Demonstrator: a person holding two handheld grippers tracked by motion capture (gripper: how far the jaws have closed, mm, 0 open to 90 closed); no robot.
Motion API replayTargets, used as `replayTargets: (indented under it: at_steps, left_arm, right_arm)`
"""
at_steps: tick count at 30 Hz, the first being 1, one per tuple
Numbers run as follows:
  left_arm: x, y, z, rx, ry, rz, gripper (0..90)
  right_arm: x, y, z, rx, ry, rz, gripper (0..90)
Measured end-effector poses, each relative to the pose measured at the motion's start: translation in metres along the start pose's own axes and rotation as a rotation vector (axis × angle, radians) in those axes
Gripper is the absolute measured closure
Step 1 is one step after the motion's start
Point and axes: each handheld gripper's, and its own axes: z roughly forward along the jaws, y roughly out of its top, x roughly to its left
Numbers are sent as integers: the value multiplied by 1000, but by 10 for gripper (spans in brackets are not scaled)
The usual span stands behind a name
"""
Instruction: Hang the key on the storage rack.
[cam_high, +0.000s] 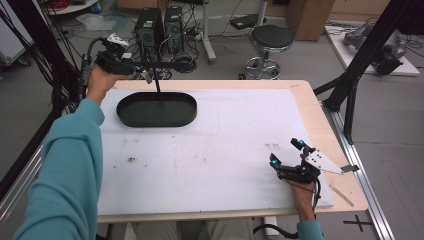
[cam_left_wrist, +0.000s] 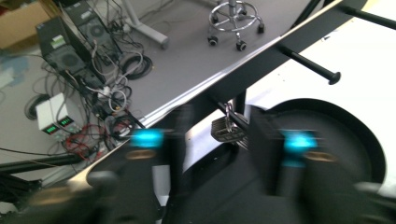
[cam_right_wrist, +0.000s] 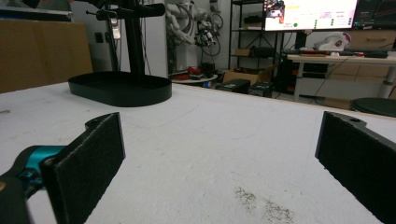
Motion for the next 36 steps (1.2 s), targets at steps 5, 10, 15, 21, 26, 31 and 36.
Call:
replayTargets:
  at_steps: [5,10,15,21,26,31,36]
  left_arm:
    - [-3,-5,-16,-101,-119,-20,196]
    - [-10,-23,-48,-262,-209,27,57]
    - [-22,-62,-84,-397,-234,27,17]
    - [-49,-128,-112,-517,-256,3,17]
    - [-74,-178,-121,-558,-274,-39,17]
    - [-97,-207,-119,-576,-275,-71,17]
    - [-116,-229,-108,-583,-253,-74,17]
  right_arm:
    - [0,0,0,0,1,-2,5]
    - [-1,0,0,4,0,16,5]
    - [-1,0,1,6,0,6,5]
    - [0,0,0,7,1,0,5]
    - [0,0,0,3,1,-4,5]
    - [1,0,0,5,3,-5,5]
    - [1,0,0,5,2,-5,5]
